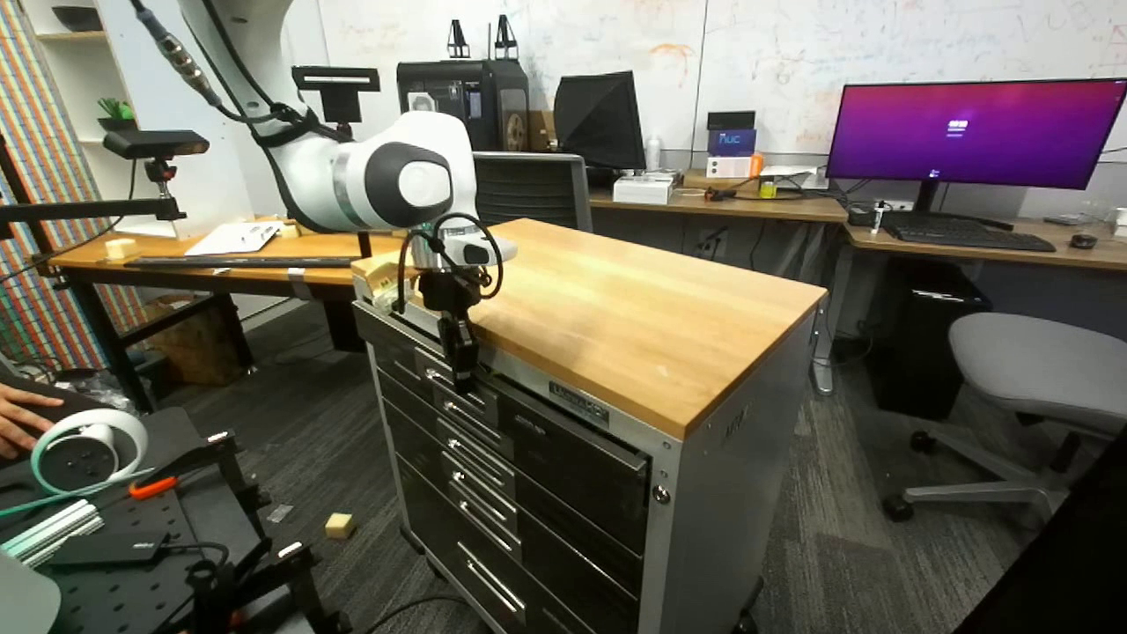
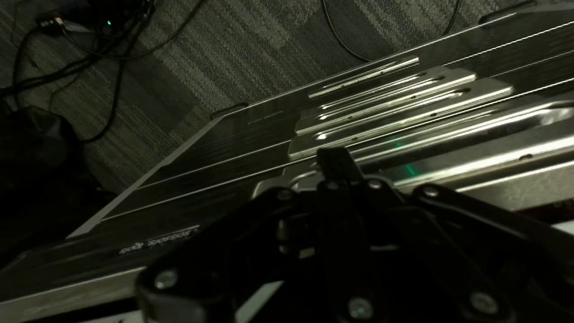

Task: Put the screwdriver in the drawer and then close the drawer

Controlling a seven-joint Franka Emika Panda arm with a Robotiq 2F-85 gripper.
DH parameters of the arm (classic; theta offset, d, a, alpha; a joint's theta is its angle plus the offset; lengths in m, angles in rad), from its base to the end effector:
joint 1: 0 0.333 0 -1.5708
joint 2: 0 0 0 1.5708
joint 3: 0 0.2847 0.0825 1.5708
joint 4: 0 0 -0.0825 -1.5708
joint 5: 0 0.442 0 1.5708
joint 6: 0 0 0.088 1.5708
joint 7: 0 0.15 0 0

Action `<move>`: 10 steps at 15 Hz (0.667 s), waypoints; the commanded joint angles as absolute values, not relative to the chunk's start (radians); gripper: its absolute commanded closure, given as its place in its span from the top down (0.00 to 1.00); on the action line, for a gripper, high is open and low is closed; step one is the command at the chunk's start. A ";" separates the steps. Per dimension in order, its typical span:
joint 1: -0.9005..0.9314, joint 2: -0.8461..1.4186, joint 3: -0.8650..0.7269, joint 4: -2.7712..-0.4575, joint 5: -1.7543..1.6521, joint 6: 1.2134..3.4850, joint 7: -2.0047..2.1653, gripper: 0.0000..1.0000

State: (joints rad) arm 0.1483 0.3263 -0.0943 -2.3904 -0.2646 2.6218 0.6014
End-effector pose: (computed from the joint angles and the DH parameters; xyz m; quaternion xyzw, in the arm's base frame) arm 0.5001 0.0215 0.0506 0.9843 -0.1526 -0.0212 0.0866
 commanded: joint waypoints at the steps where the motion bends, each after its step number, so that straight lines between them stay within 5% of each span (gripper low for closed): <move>1: 0.201 0.309 -0.150 -2.376 -0.361 2.741 0.656 0.05; 10: 0.178 0.295 -0.116 -2.431 -0.192 2.875 0.597 0.04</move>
State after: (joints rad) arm 0.1910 0.3236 -0.1413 -2.4582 -0.2863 2.8071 0.6079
